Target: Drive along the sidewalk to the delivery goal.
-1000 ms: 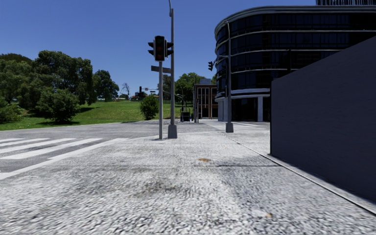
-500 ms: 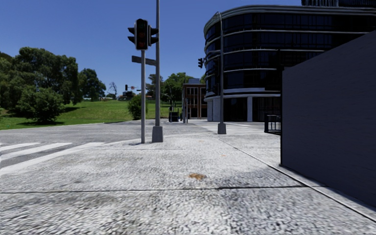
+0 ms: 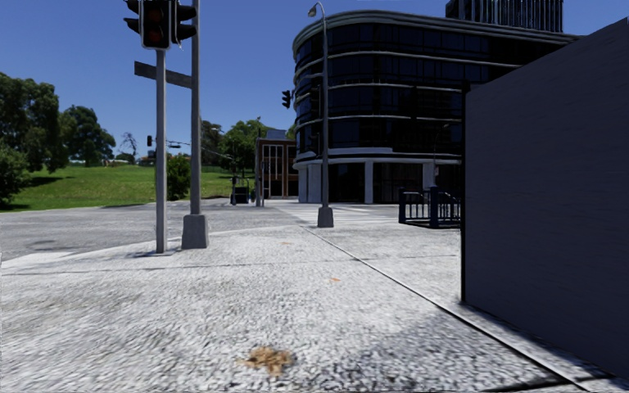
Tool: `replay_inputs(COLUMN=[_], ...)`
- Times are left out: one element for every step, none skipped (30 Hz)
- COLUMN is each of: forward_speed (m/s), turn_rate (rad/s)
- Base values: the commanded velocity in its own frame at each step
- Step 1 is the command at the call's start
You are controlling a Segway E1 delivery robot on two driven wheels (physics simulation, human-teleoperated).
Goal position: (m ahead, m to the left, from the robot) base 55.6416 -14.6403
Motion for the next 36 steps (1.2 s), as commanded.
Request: replay_inputs(forward_speed=[1.98, 1.98, 1.98, 1.98, 1.98, 1.98, 1.98, 1.98, 1.98, 1.98, 1.98, 1.98, 1.98, 1.98, 1.98, 1.98, 1.98, 1.98, 1.98, 1.98, 1.98, 1.98, 1.98, 1.98, 1.98, 1.98, 1.98, 1.98, 1.98, 1.98, 1.98, 1.98, 1.98, 1.98, 1.98, 1.98], turn_rate=[-0.16, -0.16, 0.00, 0.00, 0.00, 0.00, 0.00, 0.00, 0.00, 0.00, 0.00, 0.00, -0.01, -0.01, -0.11, -0.26, -0.34, -0.34, -0.39, -0.40, -0.40, -0.40, -0.41, -0.41, -0.41, -0.41, -0.41, -0.41, -0.41, -0.41, -0.41, -0.41, -0.41, -0.41, -0.31, -0.11])
